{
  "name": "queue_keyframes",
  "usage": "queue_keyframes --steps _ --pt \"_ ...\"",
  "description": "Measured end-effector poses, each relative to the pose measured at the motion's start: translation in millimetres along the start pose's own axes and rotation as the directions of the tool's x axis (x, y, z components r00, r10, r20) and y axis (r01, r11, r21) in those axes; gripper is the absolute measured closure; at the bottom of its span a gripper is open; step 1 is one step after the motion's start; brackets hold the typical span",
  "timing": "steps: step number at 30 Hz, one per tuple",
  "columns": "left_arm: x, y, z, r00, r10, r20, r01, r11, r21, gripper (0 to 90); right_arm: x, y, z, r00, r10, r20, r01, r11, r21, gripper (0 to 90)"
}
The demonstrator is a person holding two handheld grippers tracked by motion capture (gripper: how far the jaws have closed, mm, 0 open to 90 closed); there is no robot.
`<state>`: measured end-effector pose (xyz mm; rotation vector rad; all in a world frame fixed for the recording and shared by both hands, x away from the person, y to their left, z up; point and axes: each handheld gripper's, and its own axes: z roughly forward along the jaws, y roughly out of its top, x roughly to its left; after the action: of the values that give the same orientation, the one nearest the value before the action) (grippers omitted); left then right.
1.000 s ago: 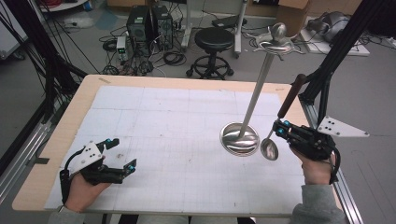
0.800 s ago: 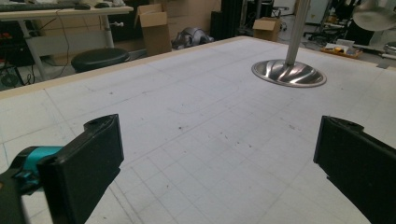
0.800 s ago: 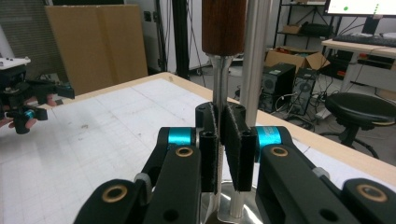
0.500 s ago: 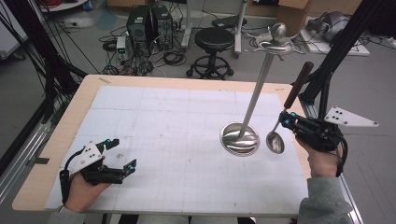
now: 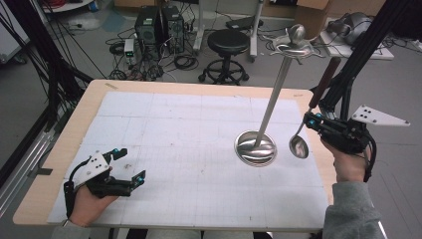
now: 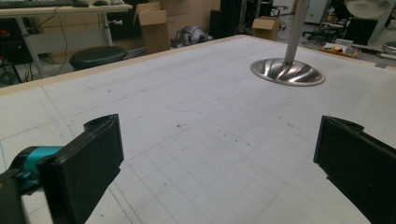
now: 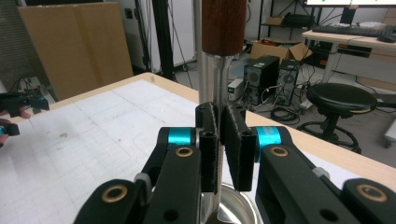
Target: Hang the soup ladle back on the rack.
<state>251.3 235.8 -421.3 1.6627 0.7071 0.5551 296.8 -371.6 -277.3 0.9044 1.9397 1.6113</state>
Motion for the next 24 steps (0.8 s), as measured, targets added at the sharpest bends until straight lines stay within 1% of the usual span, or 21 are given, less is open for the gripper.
queue_keyframes --steps 5,11,16,22,24 --pt "0.1 -0.1 -0.1 1.0 0.0 0.0 0.0 1.0 0.0 2.0 -2.6 3.2 2.6 1.0 0.0 0.005 0.0 1.0 0.013 84.8" --pt "0.0 0.0 -0.3 1.0 -0.002 0.002 0.002 1.0 -0.002 2.0 -4.1 7.4 5.8 1.0 0.0 0.008 -0.001 1.0 0.011 84.8" --pt "-0.1 0.0 -0.4 1.0 -0.004 0.001 0.004 1.0 -0.003 2.0 -8.7 8.4 6.4 0.9999 0.016 0.007 -0.016 1.0 -0.007 84.8" --pt "-0.1 -0.3 -0.8 1.0 -0.007 -0.001 0.007 1.0 -0.003 2.0 -9.5 11.4 8.4 1.0 0.005 -0.003 -0.005 1.0 -0.003 84.8" --pt "-0.4 -0.4 -1.1 1.0 -0.006 -0.002 0.006 1.0 -0.004 2.0 -9.6 12.0 9.1 1.0 0.001 0.002 -0.001 1.0 0.003 84.8"
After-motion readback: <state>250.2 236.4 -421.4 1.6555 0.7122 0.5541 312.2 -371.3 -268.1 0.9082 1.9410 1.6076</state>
